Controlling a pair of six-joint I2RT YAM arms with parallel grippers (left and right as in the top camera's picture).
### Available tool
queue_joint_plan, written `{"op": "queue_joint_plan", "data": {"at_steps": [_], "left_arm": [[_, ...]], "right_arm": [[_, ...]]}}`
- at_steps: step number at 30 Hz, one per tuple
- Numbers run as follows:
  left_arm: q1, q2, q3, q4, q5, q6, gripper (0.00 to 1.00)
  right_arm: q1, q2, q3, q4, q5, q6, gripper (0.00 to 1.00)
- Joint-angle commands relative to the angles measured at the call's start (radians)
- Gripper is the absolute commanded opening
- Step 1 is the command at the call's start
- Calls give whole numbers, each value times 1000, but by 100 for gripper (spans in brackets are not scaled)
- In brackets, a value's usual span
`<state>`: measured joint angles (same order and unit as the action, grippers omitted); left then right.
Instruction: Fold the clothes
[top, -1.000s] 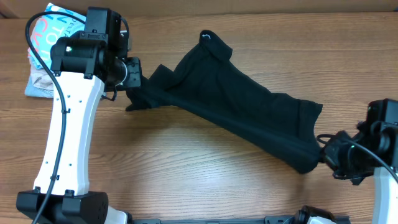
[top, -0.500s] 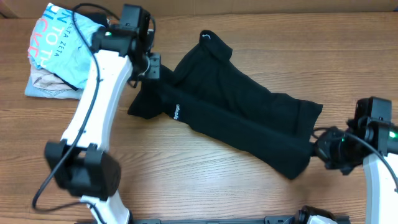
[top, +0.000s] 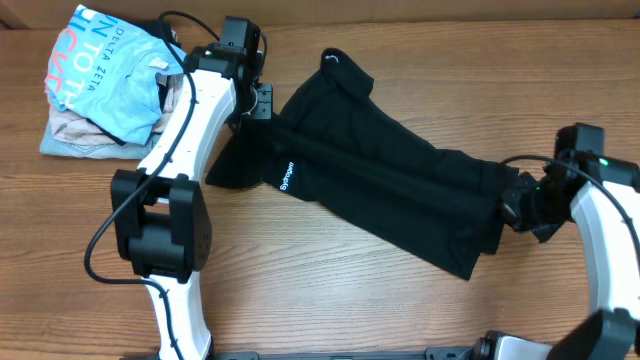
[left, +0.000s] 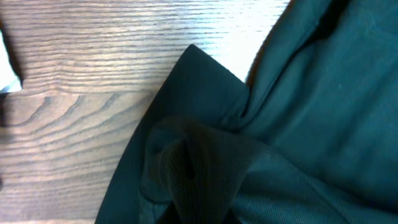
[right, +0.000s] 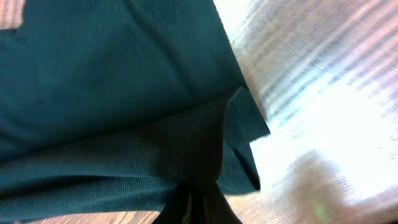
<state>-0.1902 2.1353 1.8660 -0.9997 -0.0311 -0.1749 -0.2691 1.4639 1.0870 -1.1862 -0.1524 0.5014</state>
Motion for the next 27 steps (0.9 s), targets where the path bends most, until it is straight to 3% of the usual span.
{"op": "queue_joint_plan", "data": {"at_steps": [1, 9, 16, 27], "left_arm": [[-1, 30, 13, 26, -28, 23, 4], [-1, 38, 13, 97, -28, 22, 4], [0, 30, 37, 81, -27, 22, 4], [16, -35, 529, -264, -29, 27, 4]], "right_arm": [[18, 56, -33, 38, 21, 14, 4], [25, 131, -96, 154, 20, 27, 4], [25, 119, -83, 147, 20, 17, 4], [25, -122, 268, -118, 31, -66, 4]]}}
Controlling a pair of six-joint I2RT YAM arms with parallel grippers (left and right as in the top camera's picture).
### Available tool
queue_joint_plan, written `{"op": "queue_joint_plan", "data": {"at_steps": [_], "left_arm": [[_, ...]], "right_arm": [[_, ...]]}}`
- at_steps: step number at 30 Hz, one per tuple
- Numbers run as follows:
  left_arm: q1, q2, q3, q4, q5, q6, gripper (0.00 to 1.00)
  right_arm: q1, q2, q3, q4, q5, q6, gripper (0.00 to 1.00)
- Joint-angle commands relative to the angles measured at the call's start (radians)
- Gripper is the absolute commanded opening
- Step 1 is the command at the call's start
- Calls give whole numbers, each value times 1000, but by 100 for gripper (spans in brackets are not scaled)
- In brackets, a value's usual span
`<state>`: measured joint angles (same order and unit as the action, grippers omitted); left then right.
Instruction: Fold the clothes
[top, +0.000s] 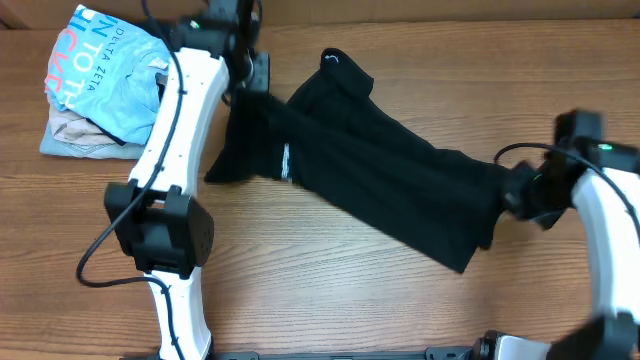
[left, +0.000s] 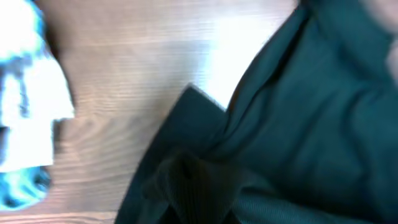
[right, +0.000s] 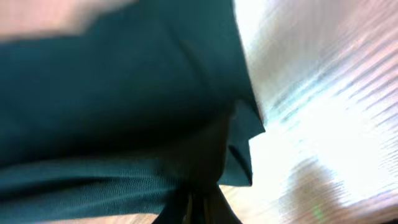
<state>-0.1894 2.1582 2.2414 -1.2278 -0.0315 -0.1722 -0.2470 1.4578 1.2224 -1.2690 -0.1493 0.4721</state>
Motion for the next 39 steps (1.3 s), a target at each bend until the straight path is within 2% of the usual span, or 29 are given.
{"op": "queue_joint_plan", "data": {"at_steps": [1, 5, 10, 14, 19, 23, 27, 33, 39], "left_arm": [[15, -63, 201, -58, -28, 32, 4], [15, -87, 331, -122, -36, 80, 4], [20, -168, 449, -164, -158, 84, 4], [20, -287, 489, -169, -236, 88, 4], [20, -455, 494, -151, -309, 96, 4], [20, -518, 494, -113, -310, 145, 4], [20, -493, 494, -104, -310, 151, 4], [27, -370, 494, -55, -316, 159, 4], [51, -208, 494, 99, -316, 162, 4]], "right_arm": [[3, -138, 174, -59, 41, -40, 4], [3, -175, 341, -172, 80, -66, 4], [3, -175, 595, -317, 97, -88, 4], [3, -175, 818, -414, 108, -103, 4], [3, -194, 1021, -425, 127, -122, 4], [3, -182, 1075, -401, 152, -134, 4], [3, -120, 1075, -382, 151, -167, 4], [3, 29, 1075, -313, 148, -216, 4], [3, 187, 1075, -122, 90, -267, 4]]}}
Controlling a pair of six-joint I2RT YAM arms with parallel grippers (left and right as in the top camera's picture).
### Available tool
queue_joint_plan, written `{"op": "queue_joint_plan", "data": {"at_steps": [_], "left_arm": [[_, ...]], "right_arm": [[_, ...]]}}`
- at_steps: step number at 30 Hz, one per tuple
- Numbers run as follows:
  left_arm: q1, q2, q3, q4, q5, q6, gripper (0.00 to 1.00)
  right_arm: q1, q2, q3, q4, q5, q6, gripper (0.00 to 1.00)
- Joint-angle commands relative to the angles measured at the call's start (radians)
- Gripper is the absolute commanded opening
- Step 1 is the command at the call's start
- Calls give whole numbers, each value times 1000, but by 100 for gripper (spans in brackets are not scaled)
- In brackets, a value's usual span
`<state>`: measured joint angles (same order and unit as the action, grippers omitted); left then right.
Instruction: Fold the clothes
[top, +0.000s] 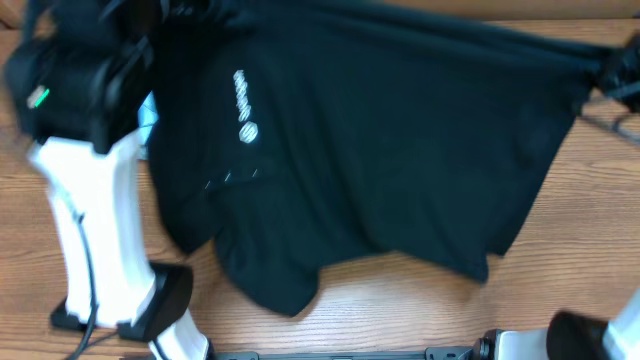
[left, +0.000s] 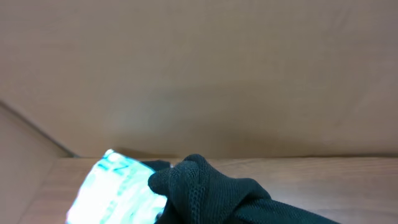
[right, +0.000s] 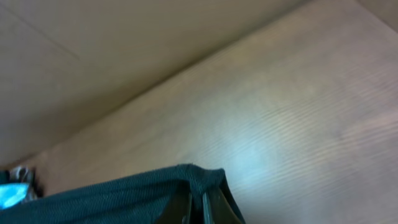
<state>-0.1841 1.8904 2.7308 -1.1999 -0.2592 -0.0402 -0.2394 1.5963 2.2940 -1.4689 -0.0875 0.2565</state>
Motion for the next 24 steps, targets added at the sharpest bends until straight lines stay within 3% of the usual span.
{"op": "queue_joint_plan", "data": {"at_steps": [1, 7, 13, 18, 24], "left_arm": [[51, 84, 4, 108, -89, 30, 4], [67, 132, 5, 302, -88, 32, 4], [67, 116, 23, 422, -60, 111, 4], [67, 136, 19, 333, -35, 116, 4], [66, 205, 19, 79, 60, 109, 4]], "right_arm": [[-5, 72, 3, 126, 24, -51, 4], [-5, 137, 3, 336, -17, -47, 4], [-5, 142, 3, 430, -19, -45, 4], [-4, 198, 2, 401, -40, -45, 4], [4, 274, -52, 342, -72, -48, 4]]}}
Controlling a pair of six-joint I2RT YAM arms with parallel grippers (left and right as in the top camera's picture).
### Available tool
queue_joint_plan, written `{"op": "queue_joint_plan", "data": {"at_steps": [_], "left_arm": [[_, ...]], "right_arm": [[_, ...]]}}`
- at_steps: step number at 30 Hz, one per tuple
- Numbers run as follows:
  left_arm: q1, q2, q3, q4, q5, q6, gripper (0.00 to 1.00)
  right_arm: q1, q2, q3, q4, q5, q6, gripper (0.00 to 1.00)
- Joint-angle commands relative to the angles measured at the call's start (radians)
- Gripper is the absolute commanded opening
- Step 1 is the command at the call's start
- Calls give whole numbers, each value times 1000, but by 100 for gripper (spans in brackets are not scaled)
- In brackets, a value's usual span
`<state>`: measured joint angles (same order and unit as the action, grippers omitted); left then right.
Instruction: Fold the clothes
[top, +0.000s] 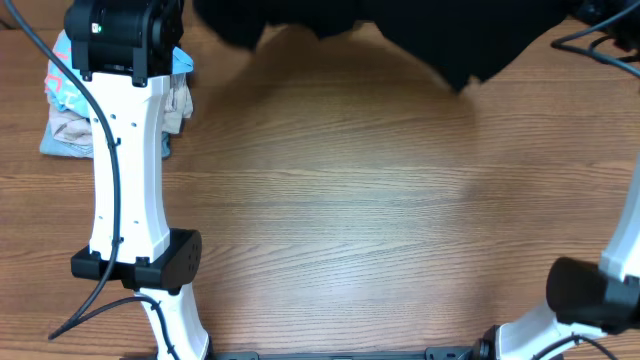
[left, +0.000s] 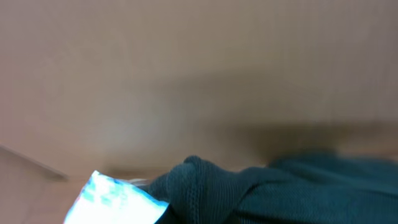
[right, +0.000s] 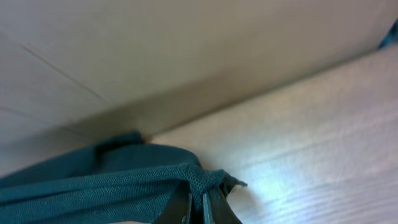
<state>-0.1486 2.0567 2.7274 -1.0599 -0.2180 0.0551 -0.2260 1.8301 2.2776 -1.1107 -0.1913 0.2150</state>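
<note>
The black shirt (top: 440, 35) hangs lifted along the far edge of the overhead view; only its lower hem and one sleeve show. In the left wrist view a bunched fold of this shirt (left: 211, 190) covers my left gripper (left: 199, 214), whose fingers are hidden under the cloth. My right gripper (right: 198, 208) is shut on a corner of the shirt (right: 124, 180), the mesh fabric pinched between its two dark fingers (right: 180, 208). Both gripper tips lie beyond the top of the overhead view.
A pile of clothes lies at the far left: a light blue printed shirt (top: 60, 80) on a beige garment (top: 70, 135); the blue shirt (left: 112, 202) also shows below the left wrist. The white left arm (top: 125, 160) stands over the wooden table (top: 350, 210). A cardboard wall (right: 155, 56) backs the table.
The shirt, which filled most of the overhead view while held up spread, now shows only at the top edge. Both grippers are still shut on it, further back toward the wall.
The shirt first lay crumpled on the table with a gripper shut on each end. It was then drawn a little toward the back, then held high and spread wide between both arms. Now it hangs at the far edge of the table.
</note>
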Motion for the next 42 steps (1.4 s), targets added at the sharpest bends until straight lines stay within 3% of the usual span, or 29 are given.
{"op": "queue_joint_plan", "data": {"at_steps": [1, 14, 21, 26, 33, 42], "left_arm": [[30, 52, 23, -109, 38, 4, 4], [31, 92, 23, -632, 56, -162, 4], [28, 71, -103, -630, 220, -157, 4], [27, 31, -310, -630, 219, -168, 4], [27, -57, -547, -630, 201, -221, 4], [10, -199, -858, -628, 194, -264, 4]], "right_arm": [[-10, 46, -48, -32, 32, -6, 4], [-10, 44, -87, -466, -13, -5, 4], [-8, 10, -113, -583, -12, -2, 4], [13, -142, -340, -554, -9, 26, 4], [64, -430, -820, -404, 1, 144, 4], [63, -570, -1101, -416, 40, 244, 4]]}}
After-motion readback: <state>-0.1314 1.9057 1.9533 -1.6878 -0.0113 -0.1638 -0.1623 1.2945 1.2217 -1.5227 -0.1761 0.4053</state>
